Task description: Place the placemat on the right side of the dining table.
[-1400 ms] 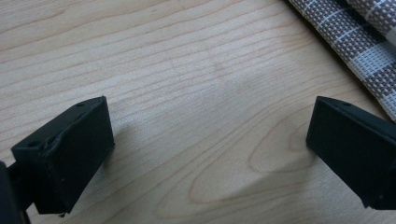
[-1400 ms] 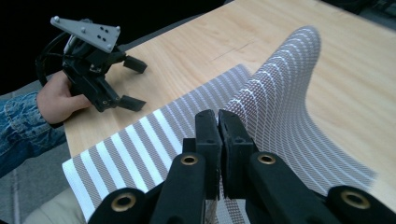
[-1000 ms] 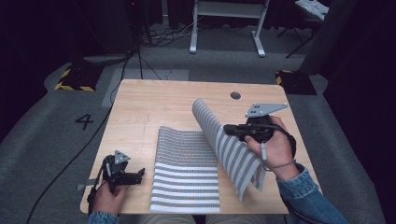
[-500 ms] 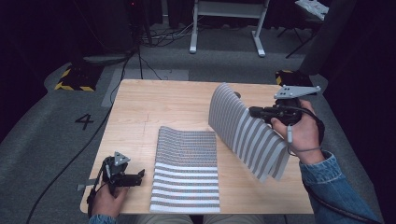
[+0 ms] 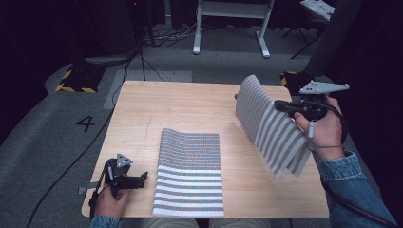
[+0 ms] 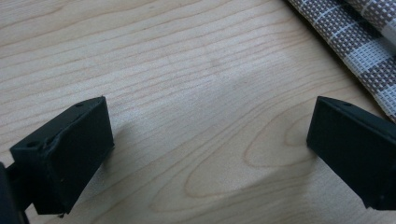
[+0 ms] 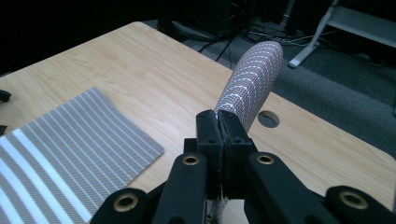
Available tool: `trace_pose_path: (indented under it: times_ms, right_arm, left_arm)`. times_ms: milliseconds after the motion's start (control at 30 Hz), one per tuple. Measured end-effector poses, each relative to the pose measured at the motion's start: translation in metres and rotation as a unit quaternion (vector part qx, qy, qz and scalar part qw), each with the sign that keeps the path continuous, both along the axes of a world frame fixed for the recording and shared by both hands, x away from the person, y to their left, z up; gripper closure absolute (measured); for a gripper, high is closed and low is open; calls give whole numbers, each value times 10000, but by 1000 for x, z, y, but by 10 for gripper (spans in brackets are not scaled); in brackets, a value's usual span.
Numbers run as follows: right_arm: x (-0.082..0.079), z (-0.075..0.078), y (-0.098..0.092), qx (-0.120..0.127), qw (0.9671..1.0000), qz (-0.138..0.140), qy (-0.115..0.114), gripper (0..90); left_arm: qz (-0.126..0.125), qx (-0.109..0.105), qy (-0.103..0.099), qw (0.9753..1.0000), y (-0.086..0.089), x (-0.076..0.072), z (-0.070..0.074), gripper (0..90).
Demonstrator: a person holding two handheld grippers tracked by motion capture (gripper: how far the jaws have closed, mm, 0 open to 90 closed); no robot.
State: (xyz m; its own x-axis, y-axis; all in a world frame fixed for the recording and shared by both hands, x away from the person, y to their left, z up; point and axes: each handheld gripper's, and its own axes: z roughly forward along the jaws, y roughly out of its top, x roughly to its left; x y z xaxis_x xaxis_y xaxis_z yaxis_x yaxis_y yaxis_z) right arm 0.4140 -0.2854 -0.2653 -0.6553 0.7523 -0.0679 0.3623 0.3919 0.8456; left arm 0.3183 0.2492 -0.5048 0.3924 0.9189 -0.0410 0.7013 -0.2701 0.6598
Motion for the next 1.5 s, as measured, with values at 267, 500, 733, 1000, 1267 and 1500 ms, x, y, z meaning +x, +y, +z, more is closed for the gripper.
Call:
trace_pose_path:
  times_ms: [267,500,733,1000,1267,1500]
  right_arm:
    - [3,-4,-36,146,9991,-387,-60,889]
    - [4,-6,-60,177,9979,-621,-67,888]
    - [2,-12,-82,156,9963,-841,-50,888]
    - [-3,-19,-108,238,9932,-1142,-45,889]
    - [-5,-20,-129,207,9906,-1352,-73,889]
    - [1,-45,-102,222,9940,-1063,142,888]
  left_arm:
    - [1,0,-3,10000,0,0,0,5]
    - [6,6,-6,10000,0,0,0,5]
    - [7,6,-6,10000,0,0,0,5]
    - [11,9,0,10000,0,1,0,5]
    - [18,9,-11,10000,0,1,0,5]
    - [17,1,-6,10000,0,0,0,5]
